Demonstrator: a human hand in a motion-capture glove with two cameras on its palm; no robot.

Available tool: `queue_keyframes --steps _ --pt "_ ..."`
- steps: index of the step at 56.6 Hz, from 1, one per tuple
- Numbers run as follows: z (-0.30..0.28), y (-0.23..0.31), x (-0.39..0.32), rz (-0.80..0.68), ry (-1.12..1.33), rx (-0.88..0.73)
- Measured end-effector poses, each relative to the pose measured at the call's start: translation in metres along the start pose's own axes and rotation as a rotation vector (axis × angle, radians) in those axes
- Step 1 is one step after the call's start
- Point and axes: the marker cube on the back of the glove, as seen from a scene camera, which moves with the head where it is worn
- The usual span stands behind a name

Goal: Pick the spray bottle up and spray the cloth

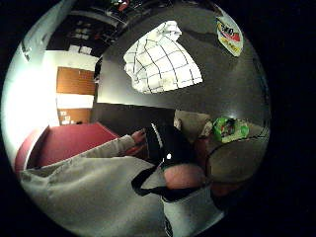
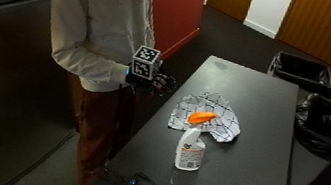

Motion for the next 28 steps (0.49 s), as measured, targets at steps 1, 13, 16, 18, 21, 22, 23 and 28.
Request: queue_keyframes --steps 1,13,16,18,21,22,23,28 --pt "0.000 0.000 0.001 0.003 -0.001 0.004" --pt "-0.015 -0.001 0.055 0.058 -0.041 0.127" --pt "-0.021 -0.003 0.072 0.079 -0.051 0.165" --pt "-0.024 -0.005 0.083 0.093 -0.062 0.192" --pt "-0.032 -0.009 0.099 0.108 -0.088 0.246" --pt "-0.035 -0.010 0.104 0.111 -0.097 0.266" --pt "-0.039 -0.012 0.109 0.112 -0.106 0.286" --pt "-0.047 -0.022 0.126 0.119 -0.163 0.394"
